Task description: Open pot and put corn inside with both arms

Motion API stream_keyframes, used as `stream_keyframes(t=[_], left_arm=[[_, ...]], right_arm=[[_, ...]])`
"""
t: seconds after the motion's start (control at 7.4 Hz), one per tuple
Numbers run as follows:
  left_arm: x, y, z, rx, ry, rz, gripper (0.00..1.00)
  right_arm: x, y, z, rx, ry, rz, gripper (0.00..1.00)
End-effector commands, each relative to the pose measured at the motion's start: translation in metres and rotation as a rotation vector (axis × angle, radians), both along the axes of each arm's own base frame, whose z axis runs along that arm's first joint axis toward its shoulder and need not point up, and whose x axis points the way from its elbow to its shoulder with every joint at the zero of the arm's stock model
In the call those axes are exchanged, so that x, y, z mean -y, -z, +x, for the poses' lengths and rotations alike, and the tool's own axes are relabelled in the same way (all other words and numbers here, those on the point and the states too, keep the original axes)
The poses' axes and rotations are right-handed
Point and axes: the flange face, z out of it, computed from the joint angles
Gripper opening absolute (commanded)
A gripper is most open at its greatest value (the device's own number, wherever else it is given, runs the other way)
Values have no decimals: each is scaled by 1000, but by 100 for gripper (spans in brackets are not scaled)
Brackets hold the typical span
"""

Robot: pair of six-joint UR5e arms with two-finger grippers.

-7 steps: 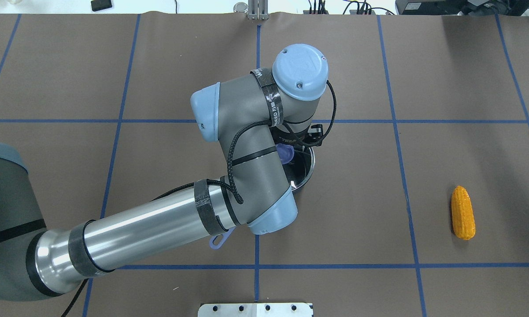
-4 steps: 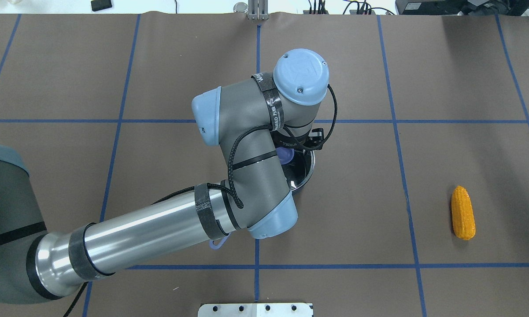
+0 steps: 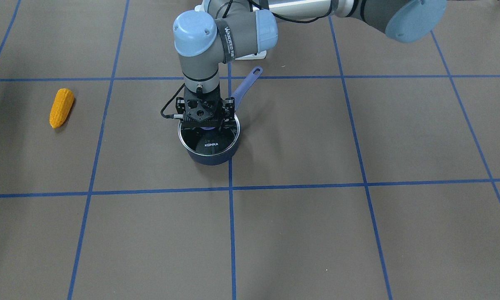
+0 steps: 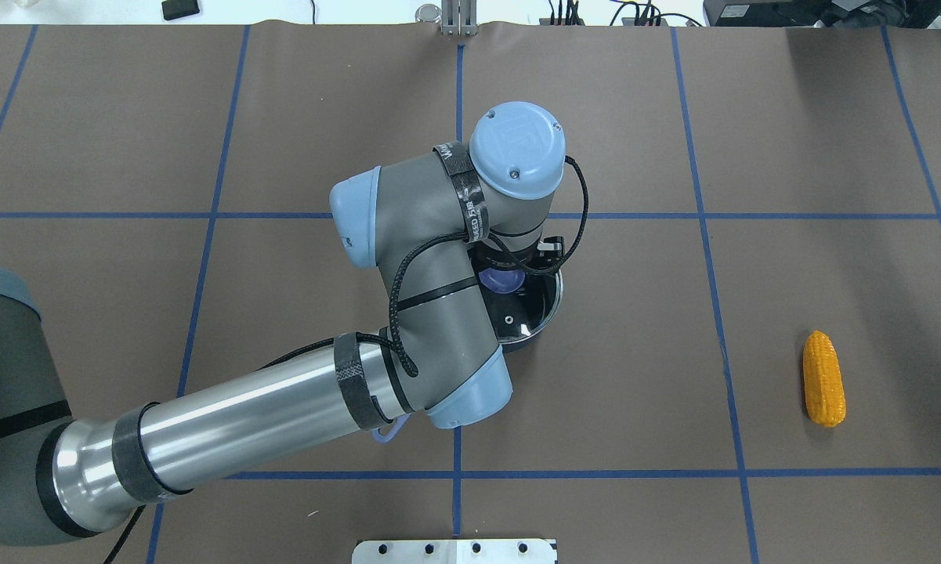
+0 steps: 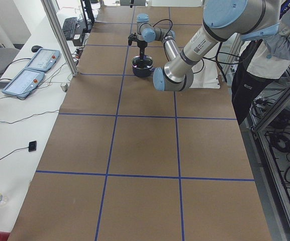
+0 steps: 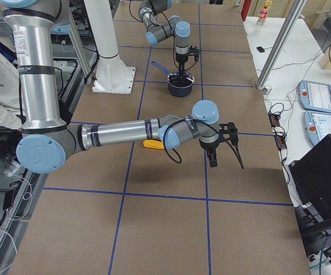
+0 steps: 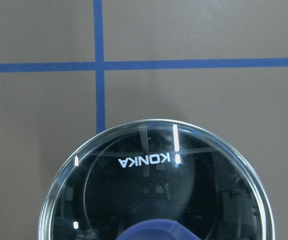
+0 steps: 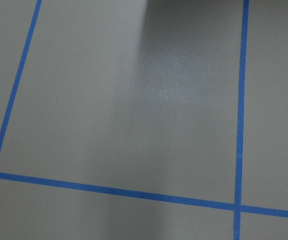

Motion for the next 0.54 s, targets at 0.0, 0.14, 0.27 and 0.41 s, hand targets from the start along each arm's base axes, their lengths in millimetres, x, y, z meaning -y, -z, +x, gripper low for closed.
stream_keyframes(t=[0.0,0.14,0.27,0.41], left_arm=[[-2,4,-4,-13,1,6,61],[-3,7,-5,-19,1,9,46],[-6,12,-10,-31,0,15,32],[-10,19,-17,-43,1,20,23]], right_arm=[[0,0,0,0,1,1,100],[0,0,0,-2,0,1,100],[0,0,0,-2,0,1,100],[0,0,0,-1,-1,0,100]])
